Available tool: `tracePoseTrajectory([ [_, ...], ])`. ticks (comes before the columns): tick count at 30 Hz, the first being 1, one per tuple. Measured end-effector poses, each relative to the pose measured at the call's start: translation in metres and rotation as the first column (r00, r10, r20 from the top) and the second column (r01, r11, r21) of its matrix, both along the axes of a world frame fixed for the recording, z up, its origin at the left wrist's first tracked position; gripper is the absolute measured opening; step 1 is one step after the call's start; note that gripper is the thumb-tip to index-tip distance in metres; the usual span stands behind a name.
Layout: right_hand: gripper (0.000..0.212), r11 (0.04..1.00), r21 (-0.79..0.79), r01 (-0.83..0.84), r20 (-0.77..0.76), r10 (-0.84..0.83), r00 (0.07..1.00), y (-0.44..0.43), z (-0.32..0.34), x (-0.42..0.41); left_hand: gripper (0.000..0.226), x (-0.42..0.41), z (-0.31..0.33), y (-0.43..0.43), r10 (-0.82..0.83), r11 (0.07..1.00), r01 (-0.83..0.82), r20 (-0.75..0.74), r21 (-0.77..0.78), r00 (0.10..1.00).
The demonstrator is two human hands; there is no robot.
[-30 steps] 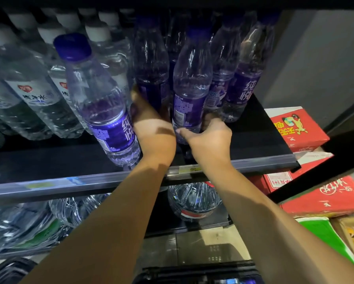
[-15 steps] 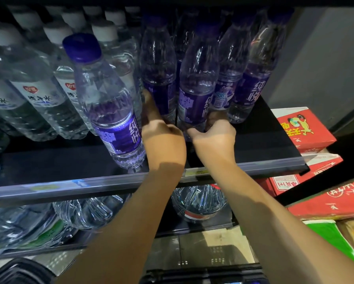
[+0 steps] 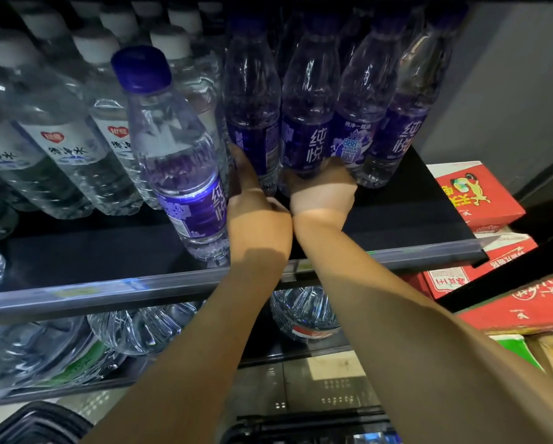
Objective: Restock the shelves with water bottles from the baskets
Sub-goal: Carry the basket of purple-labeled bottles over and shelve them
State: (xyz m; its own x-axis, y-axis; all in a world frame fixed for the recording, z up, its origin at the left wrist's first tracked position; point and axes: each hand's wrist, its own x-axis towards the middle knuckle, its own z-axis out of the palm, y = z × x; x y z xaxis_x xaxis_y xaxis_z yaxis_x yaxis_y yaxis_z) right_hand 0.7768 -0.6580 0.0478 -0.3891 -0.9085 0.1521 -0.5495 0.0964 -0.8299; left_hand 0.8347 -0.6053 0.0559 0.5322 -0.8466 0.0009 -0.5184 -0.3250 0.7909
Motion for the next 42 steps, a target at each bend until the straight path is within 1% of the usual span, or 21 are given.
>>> tracePoseTrajectory([
  [3, 0.043, 1.000, -0.008, -0.003, -0.044, 0.003, 0.999, -0.002, 0.001, 0.000, 0.026, 0.001, 0.004, 0.004, -0.035, 0.999, 0.035, -0.003, 0.000, 0.999],
  [5, 0.038, 0.999, 0.015, -0.039, -0.093, 0.040, 0.995, -0.001, -0.001, -0.002, 0.038, 0.000, 0.009, 0.007, -0.055, 0.998, 0.054, -0.016, -0.034, 0.998],
  [6, 0.035, 0.998, 0.026, -0.055, -0.093, 0.057, 0.994, 0.000, -0.003, -0.004, 0.032, -0.001, 0.011, 0.008, -0.047, 0.998, 0.045, -0.038, -0.053, 0.998],
  [7, 0.033, 0.998, 0.023, -0.061, -0.055, 0.062, 0.997, 0.003, -0.003, -0.006, 0.015, -0.002, 0.015, 0.009, -0.032, 0.998, 0.029, -0.063, -0.057, 0.998],
  [8, 0.032, 0.998, 0.002, -0.060, 0.006, 0.060, 0.998, 0.006, -0.002, -0.009, 0.019, -0.003, 0.016, 0.009, -0.008, 0.997, 0.003, -0.080, -0.073, 0.997],
  [9, 0.030, 0.998, -0.029, -0.055, 0.063, 0.057, 0.996, 0.010, -0.001, -0.012, 0.033, -0.006, 0.022, 0.009, 0.005, 0.997, -0.010, -0.062, -0.077, 0.998],
  [10, 0.025, 0.997, -0.050, -0.058, 0.119, 0.064, 0.991, 0.013, 0.001, -0.016, 0.039, -0.008, 0.030, 0.008, 0.002, 0.995, -0.005, -0.034, -0.102, 0.999],
  [12, 0.018, 0.996, -0.027, -0.089, 0.246, 0.093, 0.965, 0.018, 0.006, -0.022, 0.029, -0.012, 0.042, 0.002, -0.011, 0.987, 0.011, 0.004, -0.163, 1.000],
  [13, 0.017, 0.994, -0.004, -0.109, 0.266, 0.106, 0.958, 0.019, 0.007, -0.024, 0.049, -0.013, 0.048, -0.003, 0.004, 0.984, 0.009, 0.077, -0.176, 0.997],
  [14, 0.019, 0.993, 0.016, -0.116, 0.226, 0.110, 0.968, 0.019, 0.008, -0.026, 0.073, -0.013, 0.055, -0.006, 0.013, 0.987, 0.017, 0.181, -0.159, 0.983],
  [15, 0.025, 0.992, 0.026, -0.122, 0.169, 0.116, 0.979, 0.020, 0.009, -0.029, 0.082, -0.011, 0.062, -0.010, 0.034, 0.981, 0.016, 0.250, -0.193, 0.968],
  [16, 0.030, 0.993, 0.024, -0.117, 0.138, 0.113, 0.984, 0.021, 0.009, -0.030, 0.084, -0.009, 0.068, -0.015, 0.066, 0.965, 0.009, 0.278, -0.261, 0.958],
  [18, 0.032, 0.993, 0.002, -0.121, 0.125, 0.120, 0.985, 0.024, 0.011, -0.032, 0.082, -0.004, 0.080, -0.024, 0.094, 0.930, 0.004, 0.248, -0.367, 0.964],
  [21, 0.036, 0.991, -0.022, -0.130, 0.126, 0.131, 0.983, 0.027, 0.012, -0.035, 0.078, 0.005, 0.086, -0.039, 0.137, 0.935, -0.039, 0.259, -0.351, 0.956],
  [24, 0.043, 0.989, -0.046, -0.144, 0.114, 0.148, 0.982, 0.031, 0.015, -0.037, 0.064, 0.016, 0.087, -0.049, 0.178, 0.925, -0.075, 0.251, -0.372, 0.951],
  [26, 0.045, 0.987, -0.048, -0.151, 0.109, 0.155, 0.982, 0.033, 0.017, -0.039, 0.055, 0.021, 0.085, -0.051, 0.184, 0.904, -0.074, 0.227, -0.421, 0.956],
  [29, 0.043, 0.988, -0.031, -0.154, 0.108, 0.157, 0.982, 0.033, 0.019, -0.042, 0.049, 0.025, 0.086, -0.050, 0.149, 0.912, -0.035, 0.251, -0.409, 0.956],
  [35, 0.045, 0.982, -0.020, -0.189, 0.128, 0.190, 0.973, 0.036, 0.021, -0.042, 0.049, 0.031, 0.086, -0.049, 0.070, 0.921, 0.036, 0.256, -0.388, 0.964],
  [38, 0.046, 0.980, -0.022, -0.197, 0.125, 0.198, 0.972, 0.038, 0.020, -0.038, 0.063, 0.025, 0.082, -0.051, 0.047, 0.916, 0.028, 0.178, -0.399, 0.983],
  [40, 0.048, 0.976, -0.029, -0.215, 0.129, 0.217, 0.968, 0.038, 0.019, -0.034, 0.075, 0.023, 0.079, -0.053, 0.073, 0.907, -0.001, 0.155, -0.422, 0.985],
  [42, 0.050, 0.972, -0.022, -0.233, 0.131, 0.234, 0.963, 0.039, 0.020, -0.032, 0.071, 0.023, 0.078, -0.054, 0.132, 0.900, -0.043, 0.177, -0.434, 0.975],
])
